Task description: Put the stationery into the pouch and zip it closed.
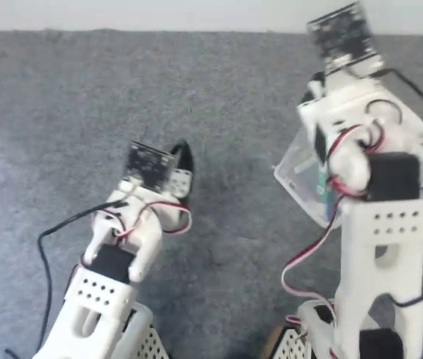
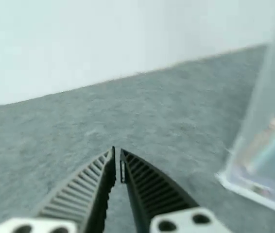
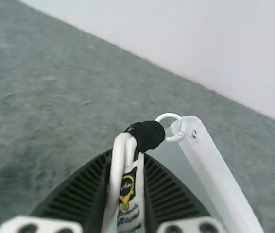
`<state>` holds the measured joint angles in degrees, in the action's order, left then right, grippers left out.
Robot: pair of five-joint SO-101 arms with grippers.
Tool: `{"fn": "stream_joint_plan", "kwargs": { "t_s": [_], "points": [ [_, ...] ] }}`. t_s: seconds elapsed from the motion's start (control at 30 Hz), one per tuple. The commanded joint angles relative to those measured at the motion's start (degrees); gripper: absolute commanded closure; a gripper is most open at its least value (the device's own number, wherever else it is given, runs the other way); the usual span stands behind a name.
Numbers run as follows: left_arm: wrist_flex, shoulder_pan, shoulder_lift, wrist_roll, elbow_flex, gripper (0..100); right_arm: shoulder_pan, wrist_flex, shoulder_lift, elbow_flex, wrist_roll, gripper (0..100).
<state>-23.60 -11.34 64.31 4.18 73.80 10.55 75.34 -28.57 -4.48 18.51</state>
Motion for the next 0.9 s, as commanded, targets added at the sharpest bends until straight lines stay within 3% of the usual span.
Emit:
{"fn": "stream_joint_plan", "kwargs": {
  "t_s": [0.0,0.2,0.43,0.73,0.87],
  "points": [
    [-0.3,4.2,0.5,3.7,-4.4,99,5.8,2.2,-3.2,-3.5,1.1,99.0],
    [-0.2,9.7,0.5,4.3,-5.6,99,12.0,0.9,-3.6,1.5,1.1,99.0],
    [0.0,15.8,0.5,8.7,-6.8,99,14.0,-1.2,-4.7,7.5,0.5,99.0],
    [0.0,18.2,0.5,11.8,-7.4,99,18.4,-11.6,-10.9,21.1,0.7,98.4],
    [0.1,18.0,0.5,11.8,-7.4,99,19.6,-12.4,-13.6,24.5,0.5,88.1]
  ]
}}
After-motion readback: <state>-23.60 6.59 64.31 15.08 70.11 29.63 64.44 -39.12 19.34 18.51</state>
